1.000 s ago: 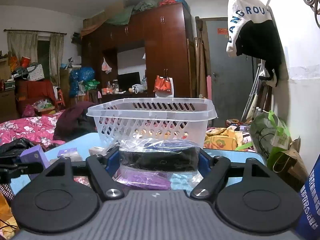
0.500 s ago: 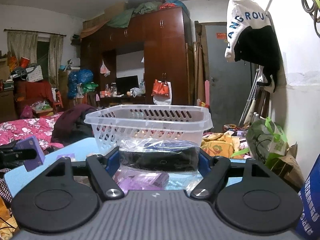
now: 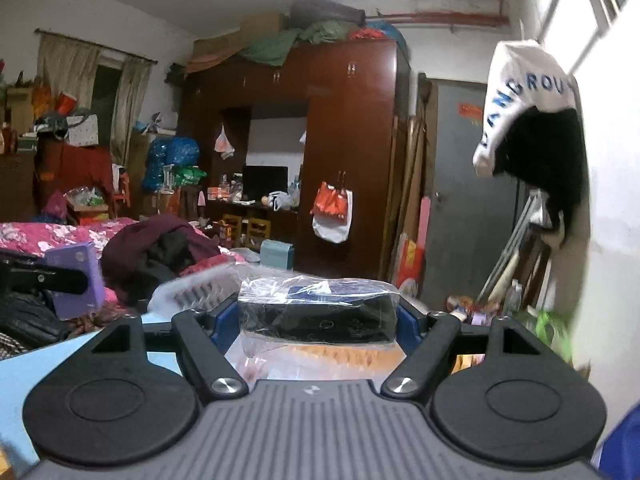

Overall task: Organize objects
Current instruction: 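Carry both items over the white basket and open both tools to release, then grasp the white wrapped roll with left tool while right tool grasps purple wrapped box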

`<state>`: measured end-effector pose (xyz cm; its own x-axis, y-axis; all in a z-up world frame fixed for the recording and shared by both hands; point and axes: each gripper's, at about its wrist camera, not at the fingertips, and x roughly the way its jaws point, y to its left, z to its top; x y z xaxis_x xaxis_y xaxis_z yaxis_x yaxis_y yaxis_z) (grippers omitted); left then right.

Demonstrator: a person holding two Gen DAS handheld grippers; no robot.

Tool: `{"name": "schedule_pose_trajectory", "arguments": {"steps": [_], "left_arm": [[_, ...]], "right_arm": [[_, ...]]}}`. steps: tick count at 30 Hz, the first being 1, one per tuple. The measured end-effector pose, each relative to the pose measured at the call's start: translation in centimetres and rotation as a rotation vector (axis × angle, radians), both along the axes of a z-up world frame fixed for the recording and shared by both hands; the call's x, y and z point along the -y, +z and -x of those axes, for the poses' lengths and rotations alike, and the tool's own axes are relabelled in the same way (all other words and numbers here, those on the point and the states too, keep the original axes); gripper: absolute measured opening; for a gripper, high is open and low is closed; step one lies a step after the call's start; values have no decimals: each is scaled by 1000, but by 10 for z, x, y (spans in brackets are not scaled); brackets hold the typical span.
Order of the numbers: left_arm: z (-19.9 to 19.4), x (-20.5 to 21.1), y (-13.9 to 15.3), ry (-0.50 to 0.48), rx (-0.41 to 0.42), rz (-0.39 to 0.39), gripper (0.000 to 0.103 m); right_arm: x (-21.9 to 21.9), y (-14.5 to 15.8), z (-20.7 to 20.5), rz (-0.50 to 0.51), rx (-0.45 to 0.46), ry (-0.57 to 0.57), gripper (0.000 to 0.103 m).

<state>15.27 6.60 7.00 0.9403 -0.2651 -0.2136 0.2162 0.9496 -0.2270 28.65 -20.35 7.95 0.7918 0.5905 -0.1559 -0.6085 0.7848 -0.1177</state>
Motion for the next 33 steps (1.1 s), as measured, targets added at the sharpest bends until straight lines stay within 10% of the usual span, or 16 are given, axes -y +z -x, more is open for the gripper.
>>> {"name": "schedule_pose_trajectory", "arguments": {"steps": [11, 14, 24, 33], "left_arm": [[-119, 10, -9, 74, -202, 36, 46], [-116, 5, -16, 74, -202, 56, 93], [38, 31, -45, 52, 38, -75, 101], [102, 62, -109, -10, -1, -127, 100]], "right_arm": [[-30, -15, -57, 51, -100, -23, 79], [-31, -19, -54, 72, -110, -18, 100], [45, -55, 52, -88, -132, -17, 103], [68, -106, 107, -134, -186, -29, 103]]}}
